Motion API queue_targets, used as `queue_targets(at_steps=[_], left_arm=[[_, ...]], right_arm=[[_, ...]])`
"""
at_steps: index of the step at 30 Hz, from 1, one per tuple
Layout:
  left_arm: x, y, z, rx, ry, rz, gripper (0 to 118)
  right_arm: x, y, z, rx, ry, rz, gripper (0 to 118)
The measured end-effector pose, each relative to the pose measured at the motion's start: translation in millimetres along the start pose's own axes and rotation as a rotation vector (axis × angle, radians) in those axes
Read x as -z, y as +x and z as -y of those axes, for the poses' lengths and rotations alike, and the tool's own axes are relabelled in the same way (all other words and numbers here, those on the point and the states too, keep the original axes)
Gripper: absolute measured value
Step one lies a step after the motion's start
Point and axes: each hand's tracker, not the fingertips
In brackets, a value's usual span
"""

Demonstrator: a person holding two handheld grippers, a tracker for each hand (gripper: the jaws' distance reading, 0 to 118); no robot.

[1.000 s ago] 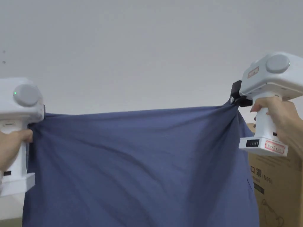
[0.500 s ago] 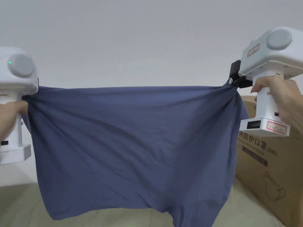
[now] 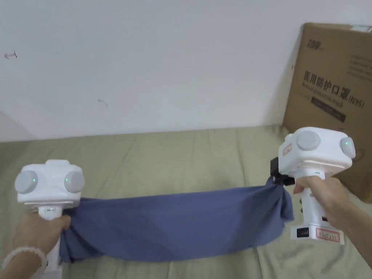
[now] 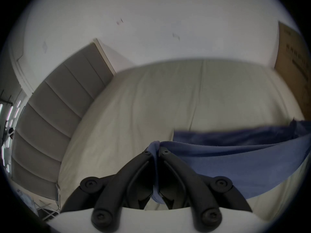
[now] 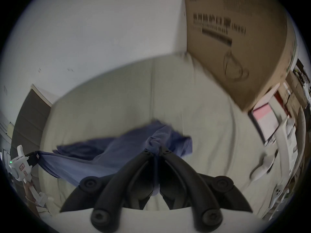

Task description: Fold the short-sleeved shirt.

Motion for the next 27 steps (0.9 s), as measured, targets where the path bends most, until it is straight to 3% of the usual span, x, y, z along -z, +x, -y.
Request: queue_targets(at_steps=[7,15,20,27], left_arm=[[8,-20,72,-0.014,-0.034,0.043,3],[-81,-62,157,0.004,0.020,0.083,3],[-150,-95,244,0.030,0.032,0.113,3],[-203,-122,365,0.035,-0.079,0.156,3]], right_arm=[[0,25,71,0.034,-0.056,-0.014,4],[-91,55,174,0.050,-0.019,-0.038,4],[-150,79,272,0.103,-0.022,-0.055,4],[-193,98,392,0.056,-0.100,-0.034,4]])
